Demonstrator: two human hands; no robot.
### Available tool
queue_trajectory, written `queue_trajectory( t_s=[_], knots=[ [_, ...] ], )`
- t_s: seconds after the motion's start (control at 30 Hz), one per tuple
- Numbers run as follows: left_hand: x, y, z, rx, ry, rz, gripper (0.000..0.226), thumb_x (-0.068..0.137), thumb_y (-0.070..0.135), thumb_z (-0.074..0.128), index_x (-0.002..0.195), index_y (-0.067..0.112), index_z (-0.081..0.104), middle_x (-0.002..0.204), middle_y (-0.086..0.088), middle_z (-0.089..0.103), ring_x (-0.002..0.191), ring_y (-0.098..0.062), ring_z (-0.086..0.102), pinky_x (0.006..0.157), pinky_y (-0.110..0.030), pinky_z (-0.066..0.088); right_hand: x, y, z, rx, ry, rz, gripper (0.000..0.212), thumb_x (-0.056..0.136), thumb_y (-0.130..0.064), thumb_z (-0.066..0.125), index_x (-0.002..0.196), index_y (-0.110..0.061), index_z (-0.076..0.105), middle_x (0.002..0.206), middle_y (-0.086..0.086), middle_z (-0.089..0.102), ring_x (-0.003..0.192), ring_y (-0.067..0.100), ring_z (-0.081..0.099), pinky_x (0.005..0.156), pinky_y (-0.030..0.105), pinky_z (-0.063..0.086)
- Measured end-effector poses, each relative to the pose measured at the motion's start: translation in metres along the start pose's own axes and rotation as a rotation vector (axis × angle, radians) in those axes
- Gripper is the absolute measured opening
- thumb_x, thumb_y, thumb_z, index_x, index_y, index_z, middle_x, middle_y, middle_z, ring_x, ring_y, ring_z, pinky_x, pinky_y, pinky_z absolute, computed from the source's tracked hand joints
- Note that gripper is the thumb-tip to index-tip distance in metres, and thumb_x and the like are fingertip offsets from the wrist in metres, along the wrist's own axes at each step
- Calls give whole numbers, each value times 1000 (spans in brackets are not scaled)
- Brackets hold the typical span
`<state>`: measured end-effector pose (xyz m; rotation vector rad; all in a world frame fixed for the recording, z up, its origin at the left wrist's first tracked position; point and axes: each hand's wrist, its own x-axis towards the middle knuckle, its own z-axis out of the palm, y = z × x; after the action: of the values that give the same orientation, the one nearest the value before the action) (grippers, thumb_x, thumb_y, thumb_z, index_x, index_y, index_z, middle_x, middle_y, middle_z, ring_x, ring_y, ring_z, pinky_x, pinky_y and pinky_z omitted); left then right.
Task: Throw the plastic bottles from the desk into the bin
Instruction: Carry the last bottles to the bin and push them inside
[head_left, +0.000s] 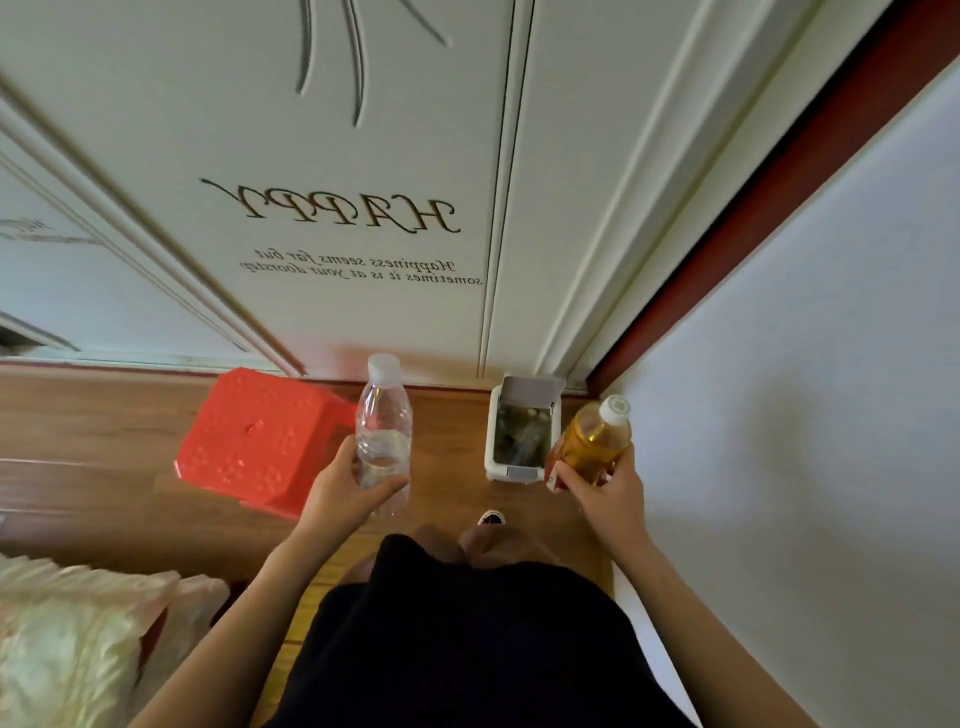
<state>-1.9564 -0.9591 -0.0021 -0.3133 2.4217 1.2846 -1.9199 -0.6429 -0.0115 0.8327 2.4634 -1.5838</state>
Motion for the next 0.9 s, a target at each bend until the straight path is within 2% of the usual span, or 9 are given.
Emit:
queue_trajectory(
  t_s=[0.1,0.23,0.33,0.4,0.47,0.6,0.73,0.8,0.9],
  knots=[
    [30,9,3,44,-52,-28,43,69,41,82,96,49,49,92,17,67,85,-1,63,74,-30,53,28,-5,12,36,19,18,70,76,-33,82,125,-42,32,118,-8,56,107,9,54,98,27,45],
    [81,7,22,116,-183,-64,49,67,39,82,107,33,54,92,14,68,83,-1,63,73,-28,51,64,13,38,56,88,99,72,78,-30,81,134,-29,36,119,-4,56,106,11,55,92,15,42],
    [124,-7,53,172,-286,-78,57,63,47,79,112,33,53,95,13,69,86,-6,66,75,-31,53,92,53,58,74,129,158,71,77,-34,81,133,-21,41,117,-2,63,102,7,62,88,11,48],
    [156,-17,83,227,-357,-61,58,68,43,80,117,31,51,94,16,65,86,-8,63,69,-24,48,110,85,69,83,140,196,64,77,-33,80,128,-24,43,107,-13,63,96,-5,63,87,13,52],
    [189,-30,121,265,-431,-40,60,71,42,79,121,28,49,94,18,61,87,-10,60,66,-19,42,129,113,79,98,183,212,66,76,-37,81,128,-28,41,104,-22,59,92,-7,63,83,9,51],
    [250,-76,206,286,-526,-77,70,72,43,79,132,26,47,111,10,62,100,-12,59,82,-25,43,169,179,101,160,258,241,78,72,-47,80,134,-20,41,107,-15,60,93,-3,60,74,-1,47],
    [295,-126,288,285,-595,-147,73,71,45,79,134,25,46,110,10,61,107,-15,60,85,-25,43,200,243,118,249,297,270,79,67,-40,77,134,-17,43,116,-8,61,99,1,62,74,2,50],
    [307,-150,319,337,-629,-174,76,71,54,75,134,22,47,118,4,63,109,-18,60,88,-28,47,209,269,122,263,296,274,70,72,-30,77,132,-16,44,118,-5,61,96,-5,62,74,1,49],
    [318,-171,350,392,-647,-203,78,72,64,67,132,18,49,119,-2,65,103,-20,64,88,-34,53,215,294,126,295,282,282,74,70,-30,76,135,-10,45,120,-3,62,91,-18,62,72,0,48]
  ],
)
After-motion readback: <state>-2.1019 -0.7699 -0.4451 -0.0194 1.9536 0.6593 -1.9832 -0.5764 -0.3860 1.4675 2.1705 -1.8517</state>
